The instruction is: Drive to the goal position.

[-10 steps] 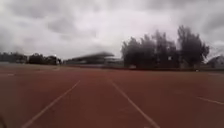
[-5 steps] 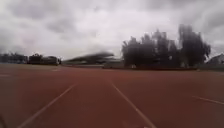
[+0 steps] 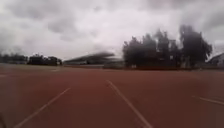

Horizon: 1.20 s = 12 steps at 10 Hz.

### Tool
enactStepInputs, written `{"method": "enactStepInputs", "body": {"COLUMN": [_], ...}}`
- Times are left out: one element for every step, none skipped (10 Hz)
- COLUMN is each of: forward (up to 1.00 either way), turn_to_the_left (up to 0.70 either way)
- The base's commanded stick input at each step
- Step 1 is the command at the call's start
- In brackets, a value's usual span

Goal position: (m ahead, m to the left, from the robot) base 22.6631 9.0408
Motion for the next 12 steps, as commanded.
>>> {"method": "enactStepInputs", "body": {"forward": [0.7, 0.7, 0.7, 0.7, 0.7, 0.7, 0.7, 0.7, 0.7, 0.7, 0.7, 0.7], "turn_to_the_left": [0.0, 0.0, 0.0, 0.0, 0.0, 0.0, 0.0, 0.0, 0.0, 0.0, 0.0, 0.0]}}
